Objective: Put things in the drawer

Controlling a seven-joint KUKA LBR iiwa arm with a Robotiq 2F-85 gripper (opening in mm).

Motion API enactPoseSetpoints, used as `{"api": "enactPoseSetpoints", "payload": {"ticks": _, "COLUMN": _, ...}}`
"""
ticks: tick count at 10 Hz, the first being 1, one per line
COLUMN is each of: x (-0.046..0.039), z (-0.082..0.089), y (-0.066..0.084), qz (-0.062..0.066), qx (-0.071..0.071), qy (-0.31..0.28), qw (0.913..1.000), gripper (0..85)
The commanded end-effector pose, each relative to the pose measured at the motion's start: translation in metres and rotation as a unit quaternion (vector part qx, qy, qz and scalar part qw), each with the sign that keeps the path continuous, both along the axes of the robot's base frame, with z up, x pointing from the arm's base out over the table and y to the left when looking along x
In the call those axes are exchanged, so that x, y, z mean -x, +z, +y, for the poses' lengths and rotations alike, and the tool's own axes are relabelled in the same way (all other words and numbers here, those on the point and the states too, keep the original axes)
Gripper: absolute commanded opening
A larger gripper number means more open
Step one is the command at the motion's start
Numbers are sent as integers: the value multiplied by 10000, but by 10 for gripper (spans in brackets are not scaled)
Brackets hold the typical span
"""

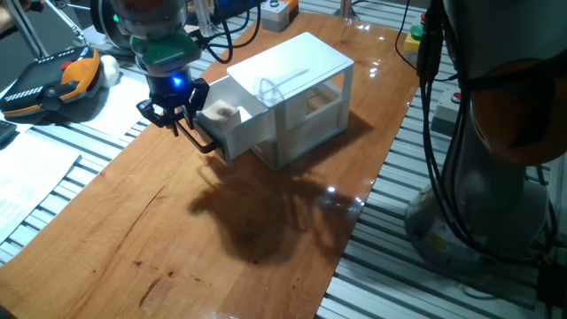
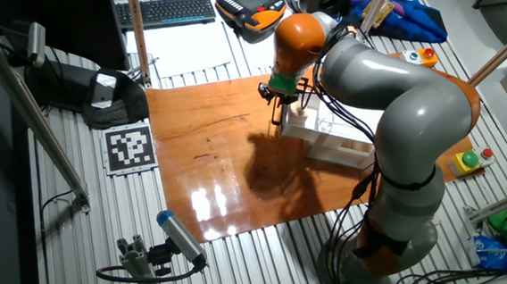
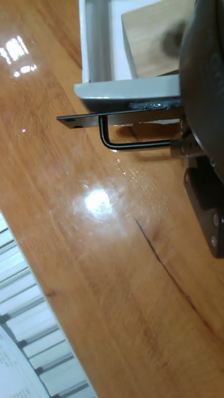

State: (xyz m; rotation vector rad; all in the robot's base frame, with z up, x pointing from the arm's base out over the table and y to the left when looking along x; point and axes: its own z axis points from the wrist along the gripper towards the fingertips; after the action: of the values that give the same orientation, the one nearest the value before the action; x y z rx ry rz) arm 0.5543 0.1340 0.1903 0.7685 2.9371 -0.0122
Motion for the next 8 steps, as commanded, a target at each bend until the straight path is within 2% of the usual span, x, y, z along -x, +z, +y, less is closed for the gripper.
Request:
{"api": "enactPoseSetpoints", "payload": {"ticks": 1, "x": 0, "z": 0, "y": 0, "qz": 0, "qx": 2, "qy": 1, "qw": 10000, "gripper": 340}}
{"api": "enactPoseSetpoints", "payload": {"ticks": 4, "x": 8, "z": 14, "y": -22, "qz": -8, "qx": 73, "qy": 16, "qw": 10000, "gripper": 340}}
{"api": "enactPoseSetpoints", "payload": {"ticks": 7, "x": 13, "z": 15, "y": -44, "qz": -15, "qx": 66, "qy": 32, "qw": 10000, "gripper": 340}}
{"api": "enactPoseSetpoints", "payload": {"ticks": 8, "x": 15, "z": 16, "y": -59, "qz": -14, "qx": 114, "qy": 47, "qw": 9999, "gripper": 340}}
